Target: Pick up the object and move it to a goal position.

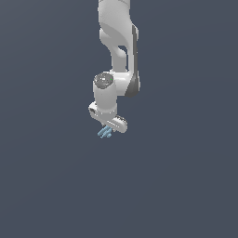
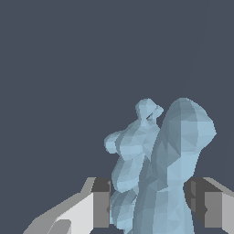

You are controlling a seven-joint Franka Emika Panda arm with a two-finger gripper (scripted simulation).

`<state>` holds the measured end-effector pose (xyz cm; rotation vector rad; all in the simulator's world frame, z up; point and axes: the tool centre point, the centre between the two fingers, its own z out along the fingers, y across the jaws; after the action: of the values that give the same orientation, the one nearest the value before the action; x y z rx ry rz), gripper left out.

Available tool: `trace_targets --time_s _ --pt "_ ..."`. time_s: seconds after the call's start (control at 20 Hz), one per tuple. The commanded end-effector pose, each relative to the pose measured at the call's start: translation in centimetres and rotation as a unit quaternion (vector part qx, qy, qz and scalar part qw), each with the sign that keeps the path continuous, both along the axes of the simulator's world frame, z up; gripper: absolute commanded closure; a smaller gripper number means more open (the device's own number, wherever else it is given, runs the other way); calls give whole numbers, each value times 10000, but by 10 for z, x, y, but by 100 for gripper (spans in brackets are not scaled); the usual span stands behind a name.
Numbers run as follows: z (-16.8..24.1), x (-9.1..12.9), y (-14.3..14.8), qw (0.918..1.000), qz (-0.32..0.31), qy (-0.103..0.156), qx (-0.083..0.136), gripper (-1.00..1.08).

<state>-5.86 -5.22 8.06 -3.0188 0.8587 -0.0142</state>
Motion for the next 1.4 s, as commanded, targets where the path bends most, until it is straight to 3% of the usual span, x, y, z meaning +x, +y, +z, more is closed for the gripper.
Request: trace_targets --time_s 0.0,1.35 --pt "17 2 1 10000 -1 -4 -1 108" --pt "287 38 22 10000 -12 32 -10 108"
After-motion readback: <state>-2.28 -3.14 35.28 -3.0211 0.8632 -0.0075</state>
